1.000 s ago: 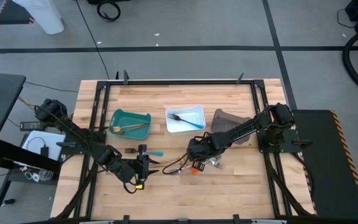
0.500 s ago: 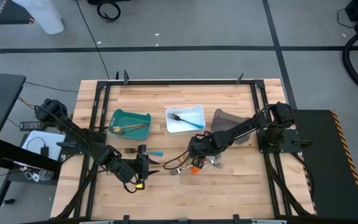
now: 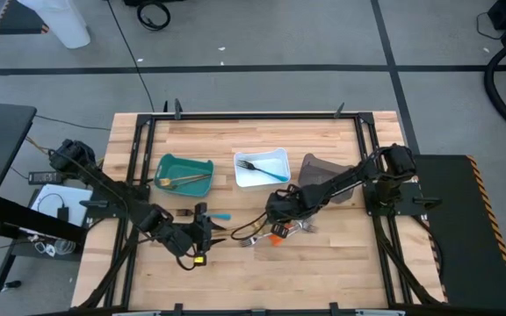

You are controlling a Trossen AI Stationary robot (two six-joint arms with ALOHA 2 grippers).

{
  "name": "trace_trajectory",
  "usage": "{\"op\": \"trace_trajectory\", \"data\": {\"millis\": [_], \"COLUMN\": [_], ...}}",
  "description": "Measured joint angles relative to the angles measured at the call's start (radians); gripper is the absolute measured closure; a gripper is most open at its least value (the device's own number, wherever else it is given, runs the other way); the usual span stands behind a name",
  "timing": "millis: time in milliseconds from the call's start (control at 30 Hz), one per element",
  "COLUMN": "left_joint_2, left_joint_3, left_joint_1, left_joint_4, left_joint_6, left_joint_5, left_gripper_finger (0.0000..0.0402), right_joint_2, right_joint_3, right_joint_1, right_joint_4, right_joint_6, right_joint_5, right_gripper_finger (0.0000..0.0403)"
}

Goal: Sort silverware by color (type)
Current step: Put the orange fork into the black bin

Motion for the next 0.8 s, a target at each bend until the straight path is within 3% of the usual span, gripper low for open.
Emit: {"op": "trace_trajectory", "data": {"millis": [500,633,800], "left_joint_2": [0.000,0.000,0.000], "left_joint_3": [0.000,0.000,0.000], "left_joint_1": [-0.012,-0.015,-0.014], "left_joint_4": [-0.007,-0.026,-0.027], "left_joint_6": [-0.001,-0.001,0.000], "left_joint_5": [0.001,0.002,0.002], "left_gripper_finger": [0.0257,0.0257,0.0257], "right_joint_2": [0.005,0.005,0.005], "right_joint_3": [0.117,0.117,0.117], "right_joint_1": [0.007,0.015,0.052], "right_joint_4": [-0.196,-0.209,-0.244], "right_joint_6": [-0.056,-0.058,-0.048], "right_joint_5": [-0.039,-0.115,-0.117], "right_gripper_finger": [0.0396,0.0370,0.0329]}}
